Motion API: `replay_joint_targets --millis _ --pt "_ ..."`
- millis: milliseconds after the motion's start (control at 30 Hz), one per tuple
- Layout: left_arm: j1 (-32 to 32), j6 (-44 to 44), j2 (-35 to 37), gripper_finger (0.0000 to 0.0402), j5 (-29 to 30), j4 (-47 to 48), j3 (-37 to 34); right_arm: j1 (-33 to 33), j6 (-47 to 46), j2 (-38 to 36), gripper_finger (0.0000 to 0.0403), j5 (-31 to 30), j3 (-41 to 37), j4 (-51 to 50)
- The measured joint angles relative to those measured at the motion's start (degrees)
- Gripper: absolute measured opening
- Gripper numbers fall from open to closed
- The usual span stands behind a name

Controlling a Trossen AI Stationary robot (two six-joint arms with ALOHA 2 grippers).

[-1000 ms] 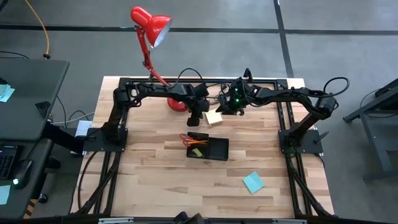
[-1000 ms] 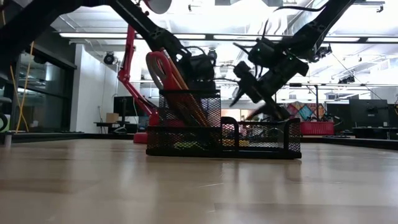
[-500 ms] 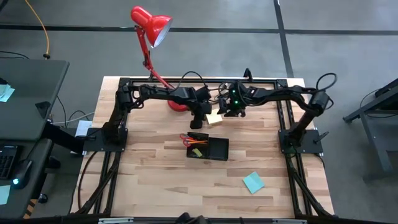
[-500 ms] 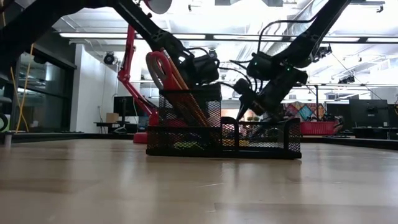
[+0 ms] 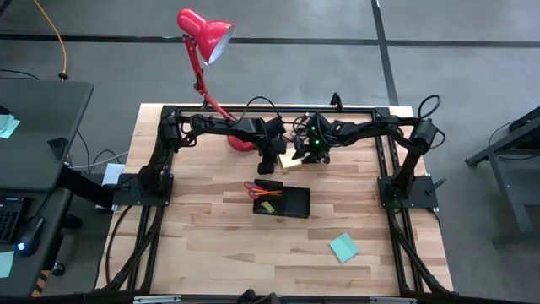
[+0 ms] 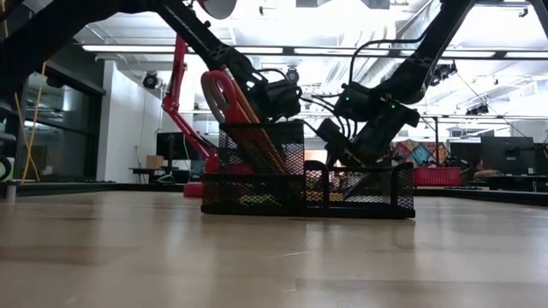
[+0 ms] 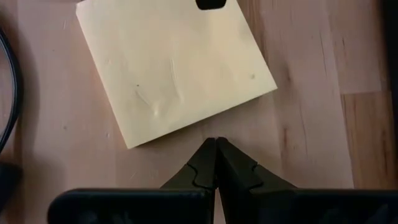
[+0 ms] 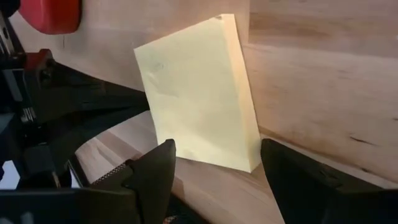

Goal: Pick and place office supplies into organizer
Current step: Put the yellow sticky notes into the black desk organizer

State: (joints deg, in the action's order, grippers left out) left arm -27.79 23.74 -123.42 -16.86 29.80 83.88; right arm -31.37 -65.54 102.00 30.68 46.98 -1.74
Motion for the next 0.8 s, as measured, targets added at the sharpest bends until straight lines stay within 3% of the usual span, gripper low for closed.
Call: replay_joint_targets --millis 467,800 --pt "0.02 -0.63 -0.09 0.0001 -0.11 -0.01 -0.04 -0.14 -2.28 0.82 0.0236 -0.5 -0.02 4.4" --pt "-0.14 -0.61 -0.11 0.0001 -2.01 1.16 -0.31 0.86 -2.33 9.25 0.0204 8.08 6.73 5.0"
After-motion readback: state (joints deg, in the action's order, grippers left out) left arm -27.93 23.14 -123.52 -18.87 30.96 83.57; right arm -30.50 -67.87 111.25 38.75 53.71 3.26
